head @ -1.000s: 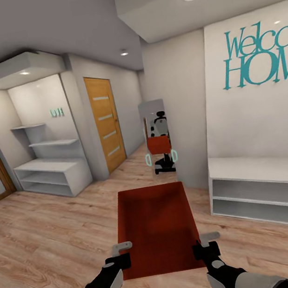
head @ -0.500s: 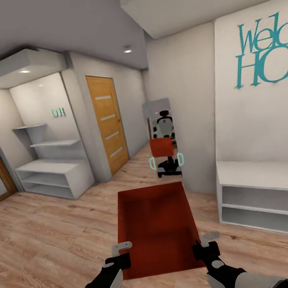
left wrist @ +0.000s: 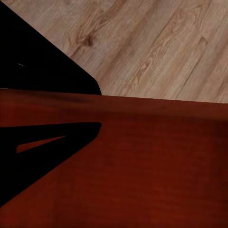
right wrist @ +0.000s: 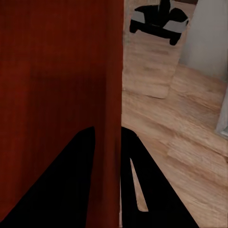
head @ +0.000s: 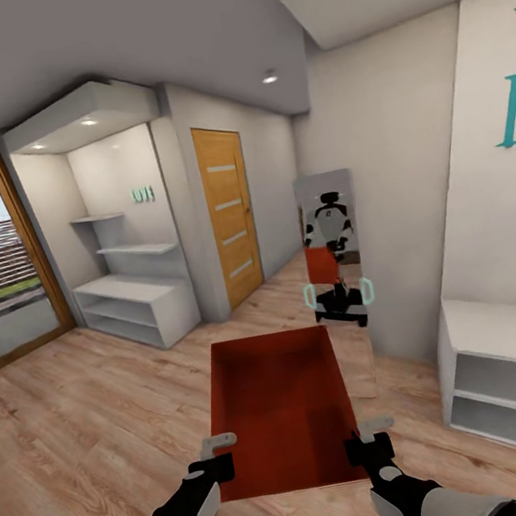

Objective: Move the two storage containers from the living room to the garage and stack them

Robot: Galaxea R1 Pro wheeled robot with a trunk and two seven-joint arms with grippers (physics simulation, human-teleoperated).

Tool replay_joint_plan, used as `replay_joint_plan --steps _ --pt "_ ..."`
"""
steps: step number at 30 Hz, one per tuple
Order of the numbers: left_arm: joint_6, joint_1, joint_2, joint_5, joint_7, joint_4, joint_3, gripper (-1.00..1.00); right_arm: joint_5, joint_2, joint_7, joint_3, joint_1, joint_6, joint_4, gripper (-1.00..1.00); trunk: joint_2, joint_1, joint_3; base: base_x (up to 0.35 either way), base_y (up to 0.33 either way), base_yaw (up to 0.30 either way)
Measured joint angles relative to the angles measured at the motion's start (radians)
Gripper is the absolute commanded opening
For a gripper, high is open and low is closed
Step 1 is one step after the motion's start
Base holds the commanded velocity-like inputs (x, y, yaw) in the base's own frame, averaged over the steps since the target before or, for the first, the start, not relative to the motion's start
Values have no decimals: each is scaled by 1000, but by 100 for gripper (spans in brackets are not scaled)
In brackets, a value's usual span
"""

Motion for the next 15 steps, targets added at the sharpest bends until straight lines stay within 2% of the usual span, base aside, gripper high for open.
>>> replay_joint_plan --steps 12,15 --pt "0 0 0 0 0 -1 0 -100 0 0 0 0 -1 -1 0 -100 0 0 0 322 0 269" --pt "0 0 -1 0 1 -1 -1 -100 0 0 0 0 0 -1 0 -100 0 0 0 322 0 139"
